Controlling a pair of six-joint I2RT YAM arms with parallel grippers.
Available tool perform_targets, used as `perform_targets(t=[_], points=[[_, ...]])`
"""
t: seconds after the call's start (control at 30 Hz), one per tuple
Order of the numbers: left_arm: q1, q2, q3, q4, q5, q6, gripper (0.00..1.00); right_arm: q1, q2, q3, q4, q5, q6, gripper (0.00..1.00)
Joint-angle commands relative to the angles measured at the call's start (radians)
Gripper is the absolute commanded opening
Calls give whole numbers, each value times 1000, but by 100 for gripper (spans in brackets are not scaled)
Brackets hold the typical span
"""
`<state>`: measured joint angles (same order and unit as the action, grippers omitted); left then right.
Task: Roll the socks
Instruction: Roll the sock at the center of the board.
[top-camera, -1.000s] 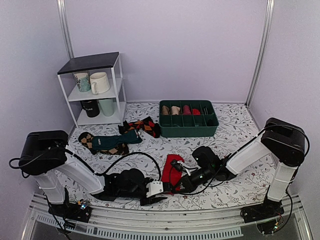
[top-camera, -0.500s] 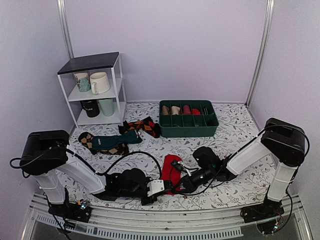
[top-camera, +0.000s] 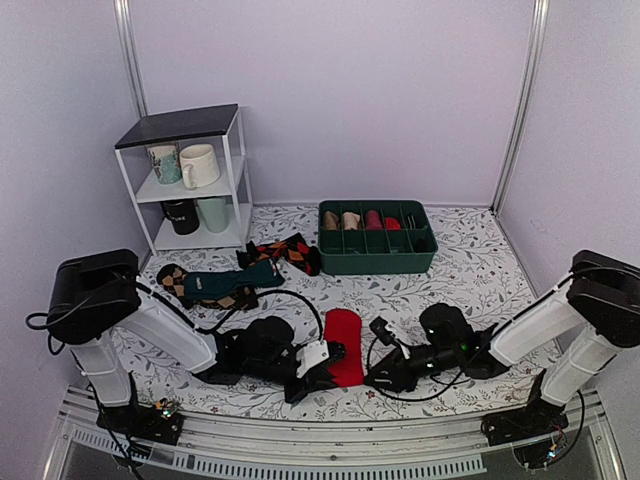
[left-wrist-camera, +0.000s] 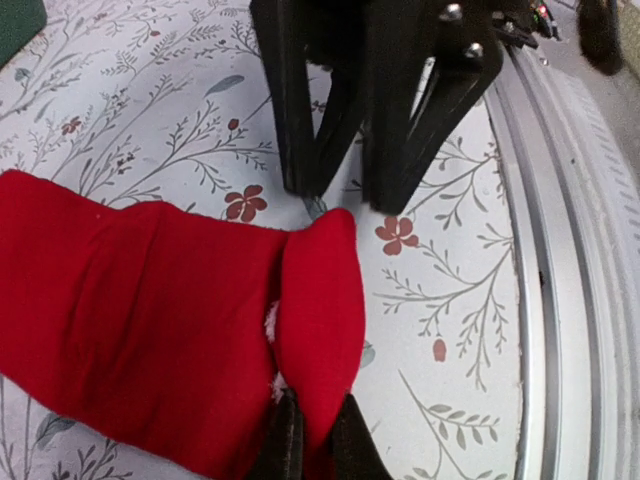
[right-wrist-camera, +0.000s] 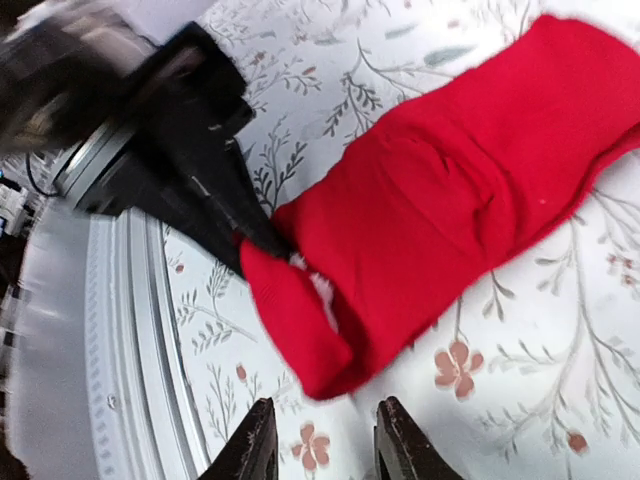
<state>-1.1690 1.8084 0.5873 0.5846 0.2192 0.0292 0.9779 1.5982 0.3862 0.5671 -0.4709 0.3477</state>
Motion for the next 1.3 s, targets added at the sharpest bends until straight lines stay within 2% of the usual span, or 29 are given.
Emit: perform_targets(t=[0.0,0.13,0.27,0.5,0.9,1.27], points=[[40,59,11,-187,148,-101,0,69,-133,-154,328,206,-189,36],[63,94,24,-232,220,-141,0,136,-87,-173,419,300,-364,37],[72,125,22,-255,246,-167,0,186,-18,-166,494,382,-456,37],[86,126,25,-273,262,-175,0,226,59,-109,467,370,-552,36],[90,134,28,-277,267,-169,0,228,187,-97,506,339,-499,35],[92,141,31,-279,279,-164,0,227,273,-87,513,373,-454,32]])
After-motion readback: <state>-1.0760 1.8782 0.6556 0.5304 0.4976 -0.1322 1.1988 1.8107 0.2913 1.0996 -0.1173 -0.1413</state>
